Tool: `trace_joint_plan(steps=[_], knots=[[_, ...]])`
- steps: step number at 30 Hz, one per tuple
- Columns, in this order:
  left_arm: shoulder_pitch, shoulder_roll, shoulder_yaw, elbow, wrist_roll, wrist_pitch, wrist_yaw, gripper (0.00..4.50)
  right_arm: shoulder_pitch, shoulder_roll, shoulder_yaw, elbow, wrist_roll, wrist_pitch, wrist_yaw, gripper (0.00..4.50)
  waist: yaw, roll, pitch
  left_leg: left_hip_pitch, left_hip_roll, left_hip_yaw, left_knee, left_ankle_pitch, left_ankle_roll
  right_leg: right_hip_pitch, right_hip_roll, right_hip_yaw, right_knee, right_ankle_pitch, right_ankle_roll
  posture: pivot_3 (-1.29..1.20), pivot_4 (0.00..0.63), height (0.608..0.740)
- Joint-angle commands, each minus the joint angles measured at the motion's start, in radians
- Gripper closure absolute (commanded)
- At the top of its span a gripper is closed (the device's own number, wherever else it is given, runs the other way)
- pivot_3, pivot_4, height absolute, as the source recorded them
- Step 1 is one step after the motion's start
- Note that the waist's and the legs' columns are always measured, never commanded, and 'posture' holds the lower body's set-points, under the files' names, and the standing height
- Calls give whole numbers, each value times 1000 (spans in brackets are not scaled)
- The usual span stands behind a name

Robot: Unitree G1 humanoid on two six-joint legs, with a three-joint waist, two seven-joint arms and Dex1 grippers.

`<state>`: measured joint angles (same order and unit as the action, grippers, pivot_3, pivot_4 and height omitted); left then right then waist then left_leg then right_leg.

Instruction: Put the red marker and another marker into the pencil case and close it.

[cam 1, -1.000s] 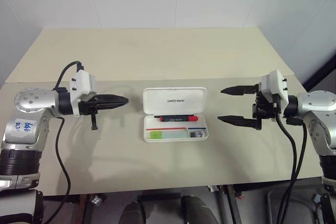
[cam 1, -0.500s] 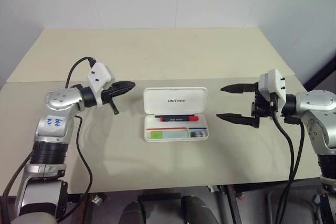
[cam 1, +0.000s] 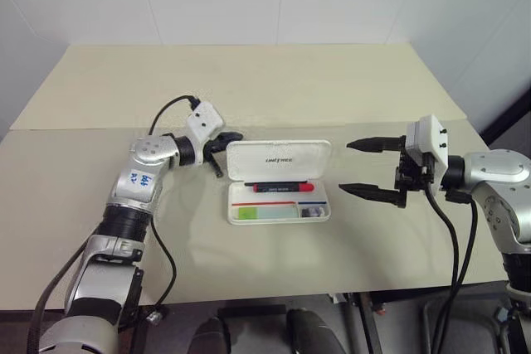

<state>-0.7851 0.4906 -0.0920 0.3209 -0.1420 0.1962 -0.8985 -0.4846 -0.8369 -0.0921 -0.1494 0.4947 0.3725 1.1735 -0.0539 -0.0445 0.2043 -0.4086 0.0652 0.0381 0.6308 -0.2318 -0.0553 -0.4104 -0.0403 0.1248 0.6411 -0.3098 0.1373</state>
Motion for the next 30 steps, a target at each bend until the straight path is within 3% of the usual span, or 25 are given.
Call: trace_joint_plan(steps=[1,4,10,22,30], knots=[[38,22,10,-126,-79,-34,-120,4470,10,-7,-44,-32,22,-1,-13,0,1,0,0,0,0,0,0,0,0,0,0,0,0,0,0,0,150,740],[96,56,7,-197,-121,-42,-218,4470,20,-4,-41,-37,24,-2,-20,0,-2,0,0,1,0,0,-1,0,0,0,0,0,0,0,0,0,150,740],[168,165,-113,-261,-15,-52,-316,4470,12,15,-27,-31,23,-6,-34,0,-2,0,0,2,0,0,0,0,0,1,0,1,0,0,0,0,150,740],[259,111,-204,-399,67,145,-170,4470,64,29,-44,-80,39,3,-76,0,1,0,0,2,0,0,0,0,0,2,0,2,0,0,0,0,150,740],[235,85,-135,-408,-12,97,-174,4470,76,29,-44,-74,48,-2,-88,0,-2,0,0,2,0,0,1,1,1,3,0,2,0,0,0,0,150,740]])
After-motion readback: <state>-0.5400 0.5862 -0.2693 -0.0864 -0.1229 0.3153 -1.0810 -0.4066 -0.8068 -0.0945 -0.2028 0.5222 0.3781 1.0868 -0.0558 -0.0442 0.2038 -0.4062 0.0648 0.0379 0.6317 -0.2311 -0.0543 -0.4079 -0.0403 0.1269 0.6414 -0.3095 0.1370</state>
